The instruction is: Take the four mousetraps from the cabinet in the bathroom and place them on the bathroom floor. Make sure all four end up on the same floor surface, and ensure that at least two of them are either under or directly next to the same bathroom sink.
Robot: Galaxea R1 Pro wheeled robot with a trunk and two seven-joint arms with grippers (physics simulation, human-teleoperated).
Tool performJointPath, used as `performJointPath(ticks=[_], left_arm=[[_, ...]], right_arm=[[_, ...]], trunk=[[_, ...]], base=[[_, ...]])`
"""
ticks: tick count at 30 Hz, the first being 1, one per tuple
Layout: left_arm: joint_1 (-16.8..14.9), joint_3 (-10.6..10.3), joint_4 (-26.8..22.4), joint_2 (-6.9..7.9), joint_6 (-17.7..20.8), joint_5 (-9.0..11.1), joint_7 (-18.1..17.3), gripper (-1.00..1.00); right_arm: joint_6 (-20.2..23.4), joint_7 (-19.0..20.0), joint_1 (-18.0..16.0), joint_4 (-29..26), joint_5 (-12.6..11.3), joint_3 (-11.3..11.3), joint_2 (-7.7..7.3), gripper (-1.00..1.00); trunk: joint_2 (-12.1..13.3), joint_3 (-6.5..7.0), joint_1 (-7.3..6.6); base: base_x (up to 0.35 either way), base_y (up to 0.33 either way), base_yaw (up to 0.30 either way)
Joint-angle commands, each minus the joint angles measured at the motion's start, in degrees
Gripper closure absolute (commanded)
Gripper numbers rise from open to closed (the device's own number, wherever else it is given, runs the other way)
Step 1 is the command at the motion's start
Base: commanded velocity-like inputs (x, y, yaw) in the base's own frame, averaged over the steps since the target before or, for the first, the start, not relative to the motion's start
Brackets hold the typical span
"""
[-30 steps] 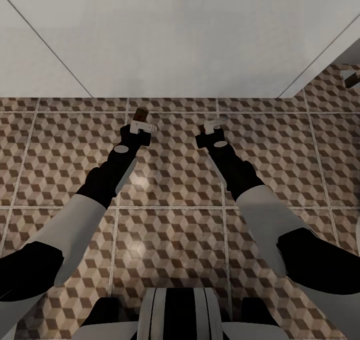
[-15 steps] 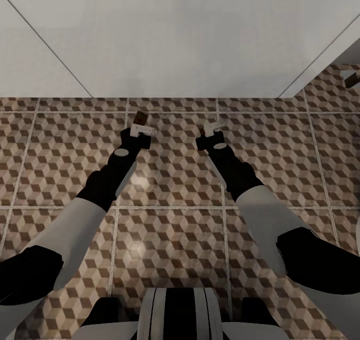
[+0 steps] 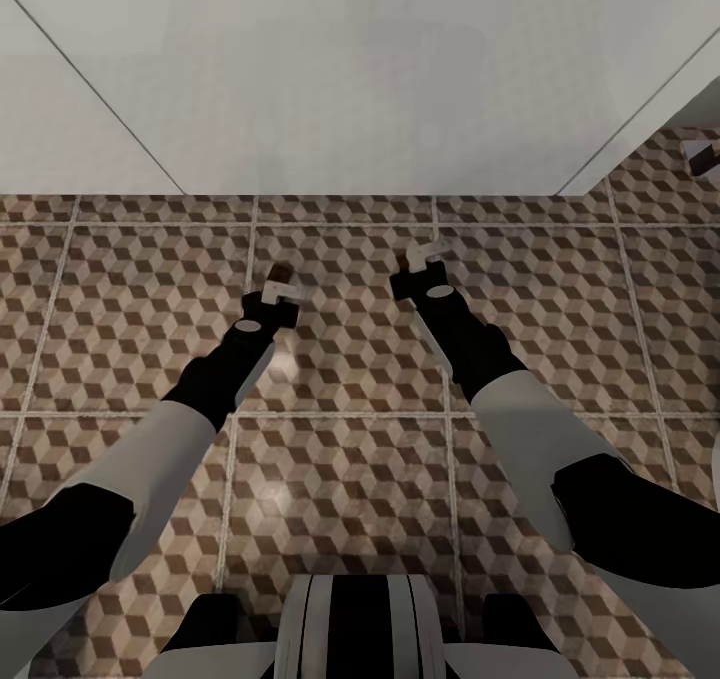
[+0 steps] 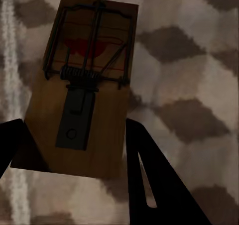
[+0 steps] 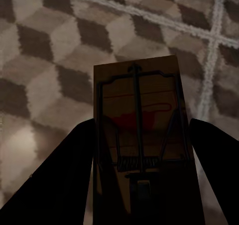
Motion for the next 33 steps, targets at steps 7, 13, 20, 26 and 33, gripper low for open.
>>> performJointPath(ticks=[7,13,20,26,33], left_arm=[[0.0,-0.1,4.3,0.02,-2.5,0.2,0.7,1.0],[0.0,0.3,5.5,0.01,-3.3,0.2,0.7,1.0],[0.0,0.3,5.5,-0.02,-3.5,0.2,0.7,1.0],[0.0,0.4,5.4,-0.12,-3.6,0.2,0.7,1.0],[0.0,0.3,5.5,-0.08,-8.8,0.2,0.7,1.0]], right_arm=[[-0.2,-0.2,0.0,-0.2,0.3,0.3,0.12,1.0],[-0.3,-0.1,0.0,-0.4,0.3,0.3,0.15,1.0],[-0.3,-0.1,0.0,-0.5,0.3,0.4,0.16,1.0],[-0.3,0.0,0.0,-0.5,0.3,0.4,0.2,1.0],[-0.2,3.7,0.0,-0.5,0.4,0.4,0.24,1.0]], trunk=[[0.0,-0.03,-0.01],[0.0,-0.03,-0.01],[0.0,-0.03,-0.01],[0.0,-0.03,-0.01],[0.0,-0.03,-0.01]], base=[[0.0,0.0,0.0],[0.0,0.0,0.0],[0.0,0.0,0.0],[0.0,0.0,0.0],[0.0,0.0,0.0]])
